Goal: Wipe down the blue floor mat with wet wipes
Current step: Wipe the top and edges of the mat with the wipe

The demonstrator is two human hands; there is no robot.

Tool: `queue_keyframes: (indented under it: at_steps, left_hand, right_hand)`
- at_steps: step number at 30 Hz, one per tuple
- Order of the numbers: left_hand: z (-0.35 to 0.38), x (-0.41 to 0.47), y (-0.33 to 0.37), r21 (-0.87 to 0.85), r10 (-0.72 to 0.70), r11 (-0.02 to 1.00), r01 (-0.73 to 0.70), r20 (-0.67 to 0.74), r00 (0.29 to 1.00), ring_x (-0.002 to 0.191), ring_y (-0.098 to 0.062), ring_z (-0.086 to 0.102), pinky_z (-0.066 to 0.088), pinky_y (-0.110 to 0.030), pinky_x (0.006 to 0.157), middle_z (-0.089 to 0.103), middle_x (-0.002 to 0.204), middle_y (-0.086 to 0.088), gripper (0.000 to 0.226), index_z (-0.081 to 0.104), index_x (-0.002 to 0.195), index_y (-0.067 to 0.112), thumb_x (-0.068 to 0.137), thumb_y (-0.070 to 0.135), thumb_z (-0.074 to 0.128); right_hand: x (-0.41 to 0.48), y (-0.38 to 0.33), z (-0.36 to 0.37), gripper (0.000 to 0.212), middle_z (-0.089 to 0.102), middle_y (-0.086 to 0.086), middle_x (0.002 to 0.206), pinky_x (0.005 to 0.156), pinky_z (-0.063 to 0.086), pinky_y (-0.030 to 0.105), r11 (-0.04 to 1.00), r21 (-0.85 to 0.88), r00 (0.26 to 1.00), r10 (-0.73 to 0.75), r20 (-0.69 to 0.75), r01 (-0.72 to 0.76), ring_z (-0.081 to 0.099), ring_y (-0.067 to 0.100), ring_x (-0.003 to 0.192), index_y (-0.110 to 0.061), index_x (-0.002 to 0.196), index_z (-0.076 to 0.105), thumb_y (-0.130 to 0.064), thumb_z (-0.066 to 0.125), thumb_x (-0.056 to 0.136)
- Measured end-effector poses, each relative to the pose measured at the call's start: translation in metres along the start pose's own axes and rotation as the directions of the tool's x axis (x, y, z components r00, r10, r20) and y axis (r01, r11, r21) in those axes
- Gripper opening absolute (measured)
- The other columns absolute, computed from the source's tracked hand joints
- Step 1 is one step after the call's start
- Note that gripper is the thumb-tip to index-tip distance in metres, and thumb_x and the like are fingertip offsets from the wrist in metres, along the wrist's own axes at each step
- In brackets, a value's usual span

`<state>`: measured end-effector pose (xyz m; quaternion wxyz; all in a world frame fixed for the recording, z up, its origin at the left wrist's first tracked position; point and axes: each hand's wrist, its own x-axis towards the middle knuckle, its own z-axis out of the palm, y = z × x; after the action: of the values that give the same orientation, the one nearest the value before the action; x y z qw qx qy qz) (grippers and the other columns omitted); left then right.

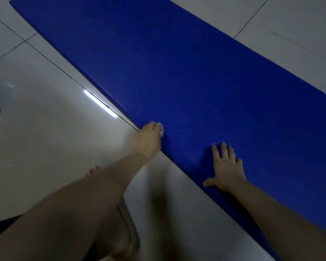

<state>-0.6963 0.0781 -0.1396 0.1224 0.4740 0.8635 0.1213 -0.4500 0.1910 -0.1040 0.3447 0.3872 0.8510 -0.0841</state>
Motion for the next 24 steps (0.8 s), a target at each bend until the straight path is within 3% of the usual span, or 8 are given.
queue_keyframes:
  at_steps: [3,7,14,19,22,24]
  left_hand:
    - [-0.003,0.018,-0.019,-0.083,-0.258,0.964,0.251,-0.092,0.962,0.104,-0.027,0.062,0.054,-0.039,0.094,0.062,0.116,-0.01,0.021,0.063,0.117,0.009,0.096,0.012,0.061]
    - [0.009,-0.005,0.014,-0.272,-0.378,0.897,0.349,-0.063,0.924,0.095,-0.017,0.061,0.056,-0.034,0.087,0.064,0.107,-0.004,0.015,0.062,0.109,0.013,0.098,0.022,0.06]
    - [0.042,-0.089,0.092,-0.275,-0.08,0.955,0.112,0.128,0.989,0.095,-0.01,0.055,0.054,-0.032,0.087,0.056,0.111,0.004,0.016,0.055,0.113,0.023,0.104,0.033,0.046]
    - [0.036,-0.087,0.095,-0.123,0.357,0.934,-0.336,0.294,0.886,0.106,-0.021,0.054,0.048,-0.036,0.093,0.054,0.122,-0.005,0.026,0.055,0.124,0.016,0.102,0.028,0.051]
    - [0.022,-0.057,0.062,0.073,0.386,0.906,-0.418,0.269,0.882,0.109,-0.027,0.054,0.044,-0.039,0.093,0.055,0.122,-0.009,0.03,0.056,0.124,0.012,0.1,0.029,0.05]
    - [0.011,-0.032,0.034,0.104,0.251,0.956,-0.274,0.192,0.949,0.105,-0.028,0.056,0.046,-0.04,0.09,0.057,0.117,-0.01,0.025,0.059,0.116,0.012,0.097,0.028,0.053]
  right_hand:
    - [-0.001,0.001,0.001,0.145,-0.022,0.015,0.165,0.12,0.025,0.052,1.0,-0.009,1.0,-0.001,-0.009,0.001,-0.007,0.038,0.154,-0.018,0.156,-0.023,-0.078,0.073,0.066]
    - [-0.002,0.0,0.0,0.146,-0.021,0.016,0.165,0.12,0.025,0.052,1.0,-0.016,1.0,0.002,-0.002,-0.002,-0.006,0.038,0.154,-0.017,0.156,-0.023,-0.079,0.073,0.065]
    - [-0.002,-0.001,-0.004,0.144,-0.018,0.016,0.165,0.119,0.025,0.052,1.0,-0.002,1.0,0.007,0.001,-0.007,-0.005,0.039,0.153,-0.018,0.157,-0.019,-0.077,0.075,0.065]
    - [-0.002,0.0,-0.003,0.146,-0.019,0.015,0.165,0.119,0.025,0.053,1.0,-0.011,1.0,0.009,0.004,-0.009,-0.004,0.039,0.153,-0.018,0.157,-0.02,-0.079,0.074,0.064]
    - [-0.002,0.0,-0.003,0.146,-0.019,0.016,0.165,0.119,0.026,0.052,1.0,-0.011,1.0,0.003,-0.004,-0.003,-0.004,0.038,0.153,-0.018,0.157,-0.02,-0.08,0.073,0.064]
    - [-0.002,0.0,-0.003,0.147,-0.019,0.016,0.165,0.119,0.026,0.052,1.0,-0.019,1.0,0.003,-0.009,-0.003,-0.004,0.038,0.153,-0.018,0.157,-0.021,-0.081,0.073,0.063]
